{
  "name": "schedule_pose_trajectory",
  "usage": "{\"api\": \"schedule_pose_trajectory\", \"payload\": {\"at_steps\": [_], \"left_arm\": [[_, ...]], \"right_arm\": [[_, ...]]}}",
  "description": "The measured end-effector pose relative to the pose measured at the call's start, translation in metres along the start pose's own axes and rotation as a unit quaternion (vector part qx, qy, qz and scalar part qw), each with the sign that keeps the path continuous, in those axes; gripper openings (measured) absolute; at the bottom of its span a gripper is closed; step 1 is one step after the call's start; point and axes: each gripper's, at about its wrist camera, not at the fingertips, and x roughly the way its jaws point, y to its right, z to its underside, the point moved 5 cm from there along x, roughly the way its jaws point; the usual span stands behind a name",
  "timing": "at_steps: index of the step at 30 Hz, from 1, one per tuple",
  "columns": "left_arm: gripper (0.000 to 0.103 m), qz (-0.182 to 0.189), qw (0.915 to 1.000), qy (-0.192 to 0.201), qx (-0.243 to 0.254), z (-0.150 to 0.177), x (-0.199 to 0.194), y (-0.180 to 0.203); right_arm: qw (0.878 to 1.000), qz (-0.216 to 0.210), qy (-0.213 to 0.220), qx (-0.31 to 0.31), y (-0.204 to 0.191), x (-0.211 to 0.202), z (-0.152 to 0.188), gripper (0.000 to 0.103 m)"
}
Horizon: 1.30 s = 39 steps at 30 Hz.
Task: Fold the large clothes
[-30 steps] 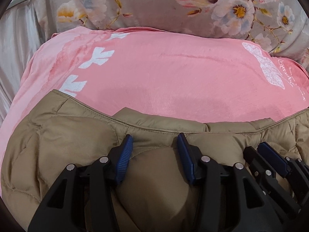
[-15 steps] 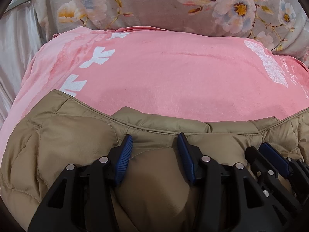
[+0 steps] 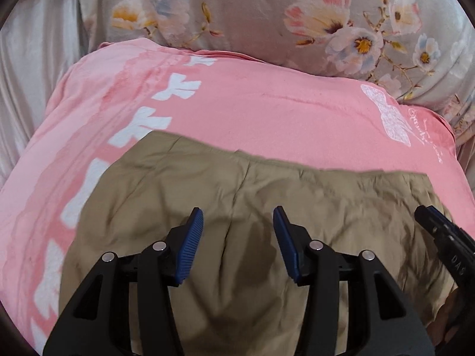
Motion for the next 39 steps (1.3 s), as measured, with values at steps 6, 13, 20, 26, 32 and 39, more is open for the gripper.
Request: {"api": "schedule_pose_trajectory", "payload": {"at_steps": [6, 13, 20, 26, 32, 39], "left_arm": [[0.058, -0.010, 0.9998, 0.015, 0.013, 0.050, -0.005, 0.020], [0.061, -0.043, 0.9977, 0.044, 0.029, 0.062, 0.007, 0.029], [0.061, -0.051, 0.9974, 0.035, 0.037, 0.063, 0.015, 0.032], [0.061, -0.058, 0.9970, 0.031, 0.040, 0.065, 0.018, 0.034], [0.062, -0.062, 0.9967, 0.031, 0.041, 0.064, 0.019, 0.035], [0.064, -0.019, 0.9992, 0.028, 0.021, 0.064, 0.008, 0.025]], "right_arm": [[0.999, 0.014, 0.020, -0.046, -0.032, 0.000, 0.045, 0.031], [0.997, 0.040, 0.019, -0.062, -0.036, 0.015, 0.057, 0.031], [0.996, 0.050, 0.008, -0.071, -0.037, 0.022, 0.061, 0.032], [0.996, 0.052, 0.007, -0.072, -0.037, 0.022, 0.062, 0.032], [0.997, 0.047, 0.006, -0.068, -0.037, 0.023, 0.062, 0.032], [0.998, 0.030, -0.001, -0.059, -0.030, 0.023, 0.060, 0.031]]}}
